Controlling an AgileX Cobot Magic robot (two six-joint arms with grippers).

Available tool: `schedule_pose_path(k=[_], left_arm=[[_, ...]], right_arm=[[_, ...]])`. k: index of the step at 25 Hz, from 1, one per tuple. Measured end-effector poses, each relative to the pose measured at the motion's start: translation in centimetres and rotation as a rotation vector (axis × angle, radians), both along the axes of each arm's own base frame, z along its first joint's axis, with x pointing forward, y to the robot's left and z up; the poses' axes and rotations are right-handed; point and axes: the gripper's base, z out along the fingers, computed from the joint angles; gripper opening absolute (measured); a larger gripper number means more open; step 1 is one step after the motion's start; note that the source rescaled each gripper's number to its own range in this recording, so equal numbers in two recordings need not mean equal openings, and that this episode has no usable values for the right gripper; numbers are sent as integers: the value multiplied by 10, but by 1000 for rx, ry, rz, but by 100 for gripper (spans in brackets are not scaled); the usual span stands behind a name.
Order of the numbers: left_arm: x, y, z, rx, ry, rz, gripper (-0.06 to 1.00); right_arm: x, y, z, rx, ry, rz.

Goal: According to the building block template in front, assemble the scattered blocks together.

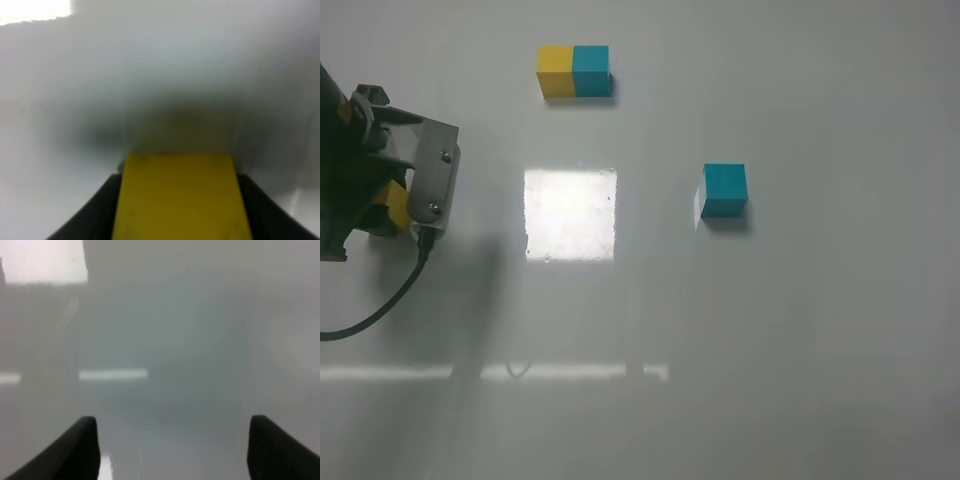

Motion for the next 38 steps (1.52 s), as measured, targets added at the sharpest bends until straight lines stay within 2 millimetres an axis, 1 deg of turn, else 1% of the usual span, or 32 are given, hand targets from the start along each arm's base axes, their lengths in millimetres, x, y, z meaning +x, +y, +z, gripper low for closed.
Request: schedule_pose_path(k=[4,7,9,14,16,18,22,25,29,33,38], left_arm=[[0,0,1,2,3,4,1],[0,-5,9,-20,8,3,1],[-5,-14,23,-53,2,-9,1],[-23,-43,72,-211,-126,-26,1],[-30,-57,86,-267,-163,-40,1],[-33,-72,93,-300,-178,-68,1],[-29,-107,91,-333,-158,-135,1],[-21,-135,83,-363,-119,-175,1],[-11,-165,69,-380,-79,-210,1],[-4,-186,56,-393,-44,-231,1],[2,-199,39,-361,-4,-262,1]], right_arm=[[0,0,0,0,0,0],[0,0,0,0,0,0],[0,0,0,0,0,0],[0,0,0,0,0,0],[0,0,0,0,0,0],[0,0,0,0,0,0],[0,0,0,0,0,0],[0,0,0,0,0,0],[0,0,0,0,0,0],[0,0,0,0,0,0],[0,0,0,0,0,0]])
